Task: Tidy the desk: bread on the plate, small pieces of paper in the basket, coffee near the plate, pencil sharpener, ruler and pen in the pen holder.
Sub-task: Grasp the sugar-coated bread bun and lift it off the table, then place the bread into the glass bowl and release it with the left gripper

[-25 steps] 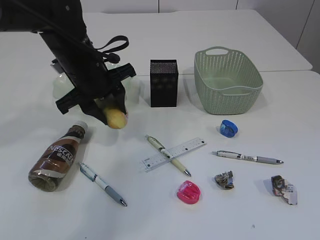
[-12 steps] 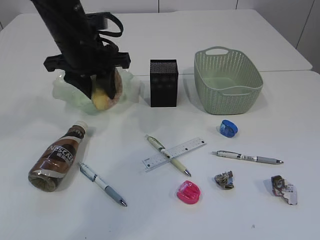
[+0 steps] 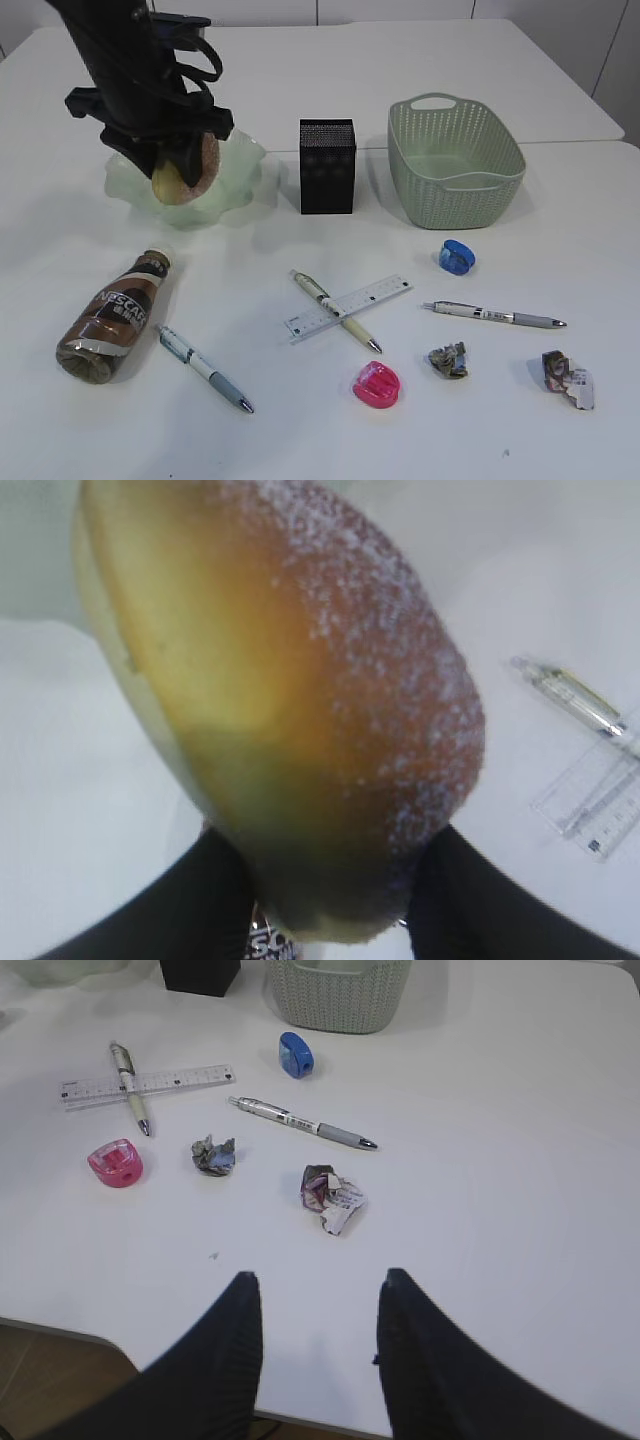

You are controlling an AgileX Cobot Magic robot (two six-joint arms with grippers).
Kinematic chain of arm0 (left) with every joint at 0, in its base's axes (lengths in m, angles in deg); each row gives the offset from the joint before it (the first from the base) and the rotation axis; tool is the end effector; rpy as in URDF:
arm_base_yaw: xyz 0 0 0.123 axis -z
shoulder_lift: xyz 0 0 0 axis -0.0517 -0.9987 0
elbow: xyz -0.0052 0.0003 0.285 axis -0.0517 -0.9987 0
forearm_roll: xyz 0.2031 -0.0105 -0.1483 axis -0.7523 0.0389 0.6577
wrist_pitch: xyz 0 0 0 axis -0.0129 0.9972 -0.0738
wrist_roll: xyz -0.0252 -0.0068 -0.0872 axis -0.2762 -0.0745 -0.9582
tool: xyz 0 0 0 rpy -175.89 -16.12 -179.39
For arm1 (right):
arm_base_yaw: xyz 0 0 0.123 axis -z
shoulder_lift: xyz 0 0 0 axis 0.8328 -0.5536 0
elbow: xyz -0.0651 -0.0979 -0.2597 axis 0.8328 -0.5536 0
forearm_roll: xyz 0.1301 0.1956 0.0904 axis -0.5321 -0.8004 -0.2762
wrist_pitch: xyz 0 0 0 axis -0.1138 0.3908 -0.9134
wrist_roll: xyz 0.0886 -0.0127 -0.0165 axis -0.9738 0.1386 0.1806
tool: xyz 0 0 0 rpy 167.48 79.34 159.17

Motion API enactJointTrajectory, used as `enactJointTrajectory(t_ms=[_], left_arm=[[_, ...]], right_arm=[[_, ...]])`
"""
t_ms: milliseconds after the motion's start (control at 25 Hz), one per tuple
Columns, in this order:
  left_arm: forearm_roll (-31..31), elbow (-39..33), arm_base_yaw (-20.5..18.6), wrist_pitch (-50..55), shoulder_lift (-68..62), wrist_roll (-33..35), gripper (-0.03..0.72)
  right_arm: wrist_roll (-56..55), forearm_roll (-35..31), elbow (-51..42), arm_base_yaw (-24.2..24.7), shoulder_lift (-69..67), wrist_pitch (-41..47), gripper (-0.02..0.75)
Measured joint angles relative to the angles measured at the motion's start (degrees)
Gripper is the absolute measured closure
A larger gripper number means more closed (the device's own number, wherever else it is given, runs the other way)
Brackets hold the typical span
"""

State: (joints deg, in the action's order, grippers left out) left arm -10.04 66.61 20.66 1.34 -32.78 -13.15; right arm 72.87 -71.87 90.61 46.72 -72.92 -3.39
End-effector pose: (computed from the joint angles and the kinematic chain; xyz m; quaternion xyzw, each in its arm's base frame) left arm 0.3941 -0.1653 0.2684 0.0916 0.9847 -0.0115 0.1480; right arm -0.0091 -0.0016 0.2684 -0.0912 0.8696 0.0311 0.4842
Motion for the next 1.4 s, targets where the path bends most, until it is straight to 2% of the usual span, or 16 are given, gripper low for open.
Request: enactJointTrajectory(t_ms=[400,720,920,1400], left_arm=[[5.3,0.0,-8.1,-8.0,0.0,2.8,0.386],[5.8,0.0,-8.2,-15.8,-4.4,4.9,0.387],[2.7,0.1,-8.2,-20.4,-8.0,5.0,0.387],[1.6,0.1,-10.6,-25.7,-11.8,5.0,0.386]], right_arm=[[0.0,0.0,0.0,0.0,0.0,0.0,0.421],[0.0,0.0,0.0,0.0,0.0,0.0,0.421],[0.0,0.0,0.0,0.0,0.0,0.0,0.421],[0.0,0.0,0.0,0.0,0.0,0.0,0.421]])
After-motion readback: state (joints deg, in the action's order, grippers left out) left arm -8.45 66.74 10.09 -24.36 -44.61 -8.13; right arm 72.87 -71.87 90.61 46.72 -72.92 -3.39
